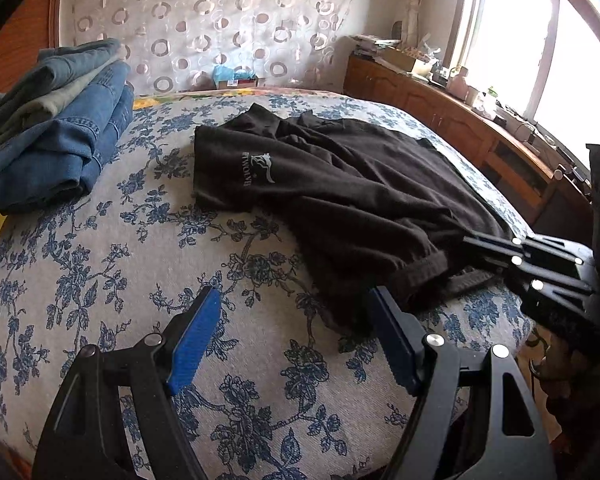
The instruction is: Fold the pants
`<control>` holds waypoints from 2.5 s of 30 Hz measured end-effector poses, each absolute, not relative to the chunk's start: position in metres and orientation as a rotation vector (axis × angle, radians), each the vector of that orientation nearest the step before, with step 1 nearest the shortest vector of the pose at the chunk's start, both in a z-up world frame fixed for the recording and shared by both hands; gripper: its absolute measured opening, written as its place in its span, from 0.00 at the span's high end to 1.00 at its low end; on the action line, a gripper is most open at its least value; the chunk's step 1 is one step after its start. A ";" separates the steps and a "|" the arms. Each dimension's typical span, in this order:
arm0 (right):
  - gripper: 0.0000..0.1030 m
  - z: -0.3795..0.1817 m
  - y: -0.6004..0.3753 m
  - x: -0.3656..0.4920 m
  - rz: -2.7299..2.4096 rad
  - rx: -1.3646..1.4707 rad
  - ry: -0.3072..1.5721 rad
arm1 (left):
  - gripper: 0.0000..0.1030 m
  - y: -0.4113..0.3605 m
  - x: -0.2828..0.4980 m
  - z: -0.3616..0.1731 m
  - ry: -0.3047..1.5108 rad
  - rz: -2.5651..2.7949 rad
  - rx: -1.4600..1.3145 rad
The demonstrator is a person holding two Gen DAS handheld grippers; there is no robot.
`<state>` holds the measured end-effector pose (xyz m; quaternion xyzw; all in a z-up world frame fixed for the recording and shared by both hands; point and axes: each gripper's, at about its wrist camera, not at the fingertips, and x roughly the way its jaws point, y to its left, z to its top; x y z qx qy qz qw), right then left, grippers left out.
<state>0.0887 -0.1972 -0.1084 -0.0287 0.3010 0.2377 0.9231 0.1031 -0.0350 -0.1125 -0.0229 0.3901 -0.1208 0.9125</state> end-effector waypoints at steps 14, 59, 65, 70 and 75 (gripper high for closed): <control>0.94 -0.076 -0.224 0.057 0.421 -0.092 0.471 | 0.25 -0.045 0.101 -0.086 0.742 -0.272 -0.070; 0.76 -0.112 -0.275 0.039 0.296 0.018 0.607 | 0.54 -0.098 0.110 -0.097 0.783 -0.425 -0.002; 0.68 -0.121 -0.275 0.045 0.284 0.030 0.620 | 0.66 -0.113 0.117 -0.104 0.812 -0.449 0.042; 0.68 -0.126 -0.275 0.053 0.287 0.048 0.645 | 0.66 -0.125 0.123 -0.105 0.812 -0.445 0.088; 0.68 -0.127 -0.276 0.055 0.294 0.054 0.655 | 0.86 -0.125 0.120 -0.103 0.780 -0.431 0.103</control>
